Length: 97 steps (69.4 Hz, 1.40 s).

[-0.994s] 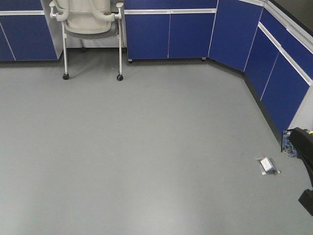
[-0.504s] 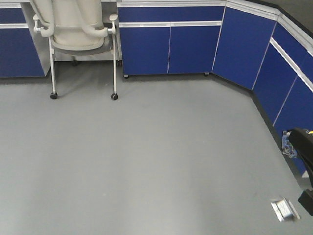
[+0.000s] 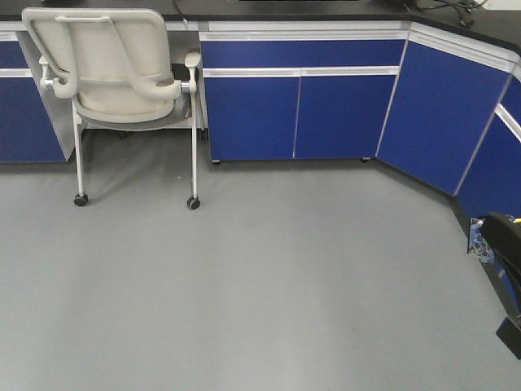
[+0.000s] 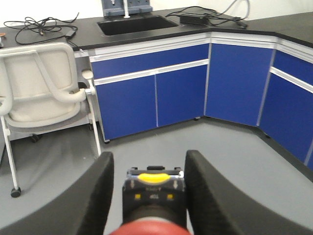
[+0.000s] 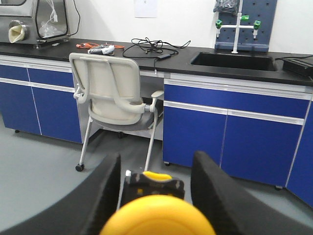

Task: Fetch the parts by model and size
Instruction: 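Drive the base to the bench with the red tray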

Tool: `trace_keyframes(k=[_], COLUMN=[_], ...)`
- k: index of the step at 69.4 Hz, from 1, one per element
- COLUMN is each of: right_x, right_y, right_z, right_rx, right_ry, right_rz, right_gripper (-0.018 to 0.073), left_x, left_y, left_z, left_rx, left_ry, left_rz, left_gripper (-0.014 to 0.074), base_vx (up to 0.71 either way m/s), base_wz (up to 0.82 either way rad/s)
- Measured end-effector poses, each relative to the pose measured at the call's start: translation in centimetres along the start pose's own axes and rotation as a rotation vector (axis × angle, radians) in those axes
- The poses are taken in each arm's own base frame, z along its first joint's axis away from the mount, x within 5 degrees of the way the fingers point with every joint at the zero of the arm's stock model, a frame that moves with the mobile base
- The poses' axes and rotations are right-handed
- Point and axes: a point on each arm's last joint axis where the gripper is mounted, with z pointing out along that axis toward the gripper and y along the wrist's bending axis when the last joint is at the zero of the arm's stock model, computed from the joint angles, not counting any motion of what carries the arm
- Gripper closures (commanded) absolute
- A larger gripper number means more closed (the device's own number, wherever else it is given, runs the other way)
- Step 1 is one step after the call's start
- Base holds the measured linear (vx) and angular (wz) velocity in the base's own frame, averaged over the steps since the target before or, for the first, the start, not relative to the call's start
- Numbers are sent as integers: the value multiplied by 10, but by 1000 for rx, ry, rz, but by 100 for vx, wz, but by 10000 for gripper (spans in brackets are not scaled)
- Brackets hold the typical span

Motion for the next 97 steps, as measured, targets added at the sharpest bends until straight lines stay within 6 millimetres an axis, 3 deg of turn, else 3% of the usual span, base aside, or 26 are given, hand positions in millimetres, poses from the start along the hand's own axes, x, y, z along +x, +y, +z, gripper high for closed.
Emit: trace_keyframes(k=[49,97], right_x=[0,0], right_y=[0,0], right_z=[0,0], right_rx=[0,0], right_ry=[0,0], right_rz=[0,0], right_gripper=[561,561], left_x=[0,0], left_y=[0,0], left_z=[0,0], left_rx=[0,0], left_ry=[0,0], left_rz=[0,0], left_gripper=[603,603], base_vx=[42,22], base_wz=[-5,-80])
